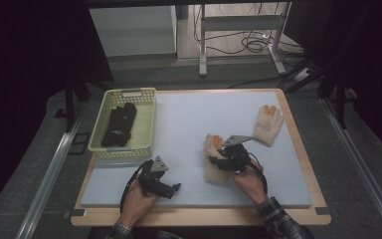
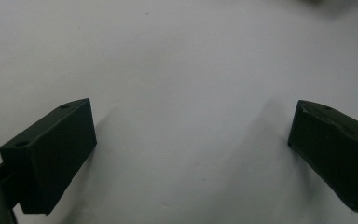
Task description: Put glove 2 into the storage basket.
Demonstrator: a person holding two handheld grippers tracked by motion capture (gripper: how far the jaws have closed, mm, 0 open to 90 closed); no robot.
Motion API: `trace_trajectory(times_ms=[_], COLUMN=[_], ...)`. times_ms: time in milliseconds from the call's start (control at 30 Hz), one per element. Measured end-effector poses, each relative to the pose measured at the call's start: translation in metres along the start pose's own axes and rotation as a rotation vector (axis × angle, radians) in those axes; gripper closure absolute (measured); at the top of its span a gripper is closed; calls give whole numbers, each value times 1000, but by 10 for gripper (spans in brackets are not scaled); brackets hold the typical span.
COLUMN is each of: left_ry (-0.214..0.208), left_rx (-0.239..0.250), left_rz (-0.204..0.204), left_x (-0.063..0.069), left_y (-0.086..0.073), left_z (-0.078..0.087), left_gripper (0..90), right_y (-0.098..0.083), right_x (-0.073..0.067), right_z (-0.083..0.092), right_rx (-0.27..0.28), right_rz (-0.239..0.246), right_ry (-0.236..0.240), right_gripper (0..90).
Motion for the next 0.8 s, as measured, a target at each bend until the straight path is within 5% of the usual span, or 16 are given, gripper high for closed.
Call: trace_trajectory(times_ms=[167, 267, 367, 800], left_ry=[0, -1, -1, 0], left_rx=[0, -1, -1, -1], left_rz=[1, 1, 1, 1], left_x=[0, 0, 0, 0], left_y=[0, 0, 0, 0], left_z=[0, 0, 0, 0], left_gripper=[10, 10, 10, 10], right_y=[-8, -7, -5, -27], right_x=[-9, -8, 2, 97], right_z=[-20, -16, -5, 29], right_rx=[-32, -22, 5, 11], right_rz=[12, 22, 18, -148], right_ry=[34, 44, 35, -129], right_gripper=[368, 255, 240, 362])
Point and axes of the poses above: each handheld gripper's, and its own axes: z roughly backward along the jaws, y roughly out of its top, x roughly to its right, the point moved 4 cm from there along -z, roughly forward along the jaws, and after that the axes turned 14 degrees about -x, right-handed, at the moved point
